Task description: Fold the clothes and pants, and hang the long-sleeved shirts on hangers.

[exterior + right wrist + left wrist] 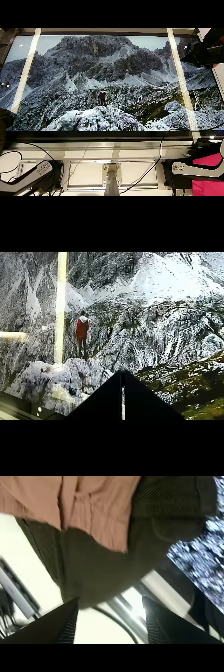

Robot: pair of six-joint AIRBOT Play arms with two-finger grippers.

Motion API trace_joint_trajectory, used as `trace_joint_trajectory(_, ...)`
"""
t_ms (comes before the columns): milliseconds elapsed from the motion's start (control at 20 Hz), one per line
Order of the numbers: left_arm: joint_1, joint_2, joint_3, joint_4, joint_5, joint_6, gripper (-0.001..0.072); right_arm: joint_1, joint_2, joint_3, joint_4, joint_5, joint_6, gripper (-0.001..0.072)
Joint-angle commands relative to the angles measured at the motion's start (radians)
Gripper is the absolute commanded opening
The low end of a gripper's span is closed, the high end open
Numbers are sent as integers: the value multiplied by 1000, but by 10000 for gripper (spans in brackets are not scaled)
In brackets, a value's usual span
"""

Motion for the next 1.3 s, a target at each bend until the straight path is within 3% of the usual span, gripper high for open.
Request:
trace_joint_trajectory(0,11,-78,0,79,165,-3,516,0,0,0,5,-3,2,14)
trace_joint_trajectory(200,11,-166,0,77,279,2,514,0,0,0,20,-24,3,13)
trace_joint_trajectory(550,38,-294,0,79,307,3,514,2,1,0,34,-86,4,14)
trace_joint_trajectory(900,91,-309,0,73,351,3,501,3,1,0,54,-85,5,13)
trace_joint_trajectory(1000,103,-309,0,66,351,3,453,3,1,0,72,-85,5,13)
trace_joint_trajectory(1050,104,-309,0,66,349,3,291,3,1,0,80,-85,5,13)
trace_joint_trajectory(1100,104,-309,0,66,343,3,74,3,1,0,82,-86,5,14)
trace_joint_trajectory(1150,102,-308,0,65,340,3,16,3,1,0,82,-85,5,14)
trace_joint_trajectory(1250,100,-302,0,41,315,3,15,3,1,0,82,-85,5,13)
